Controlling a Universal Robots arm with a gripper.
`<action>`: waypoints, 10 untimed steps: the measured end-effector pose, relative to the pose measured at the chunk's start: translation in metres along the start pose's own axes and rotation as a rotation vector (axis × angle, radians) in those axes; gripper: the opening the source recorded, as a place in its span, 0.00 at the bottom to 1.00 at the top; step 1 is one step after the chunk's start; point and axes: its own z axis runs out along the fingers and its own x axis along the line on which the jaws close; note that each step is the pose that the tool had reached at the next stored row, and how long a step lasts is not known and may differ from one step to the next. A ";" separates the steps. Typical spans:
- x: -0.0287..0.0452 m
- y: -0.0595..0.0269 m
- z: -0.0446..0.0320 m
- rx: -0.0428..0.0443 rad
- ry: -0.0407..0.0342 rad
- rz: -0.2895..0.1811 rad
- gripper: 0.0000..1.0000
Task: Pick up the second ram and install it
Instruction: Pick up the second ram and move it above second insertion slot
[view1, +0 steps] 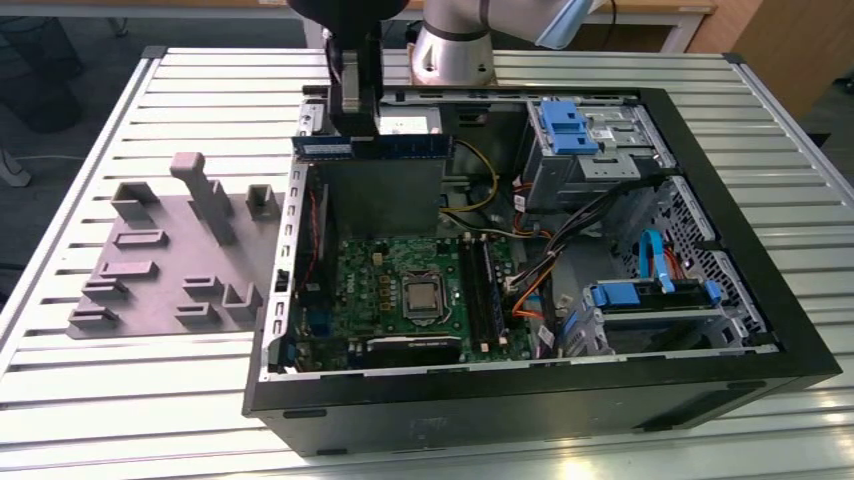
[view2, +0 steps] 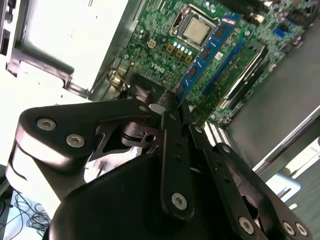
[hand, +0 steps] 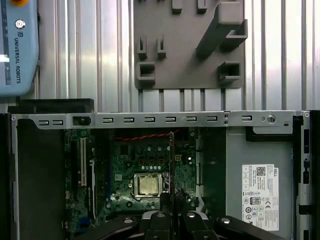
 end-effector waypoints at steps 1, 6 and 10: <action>-0.0001 -0.0024 0.0000 0.0000 0.0000 0.000 0.14; -0.0005 -0.0159 0.0002 0.0000 0.0000 0.000 0.14; -0.0008 -0.0263 0.0003 -0.0001 0.0001 0.000 0.14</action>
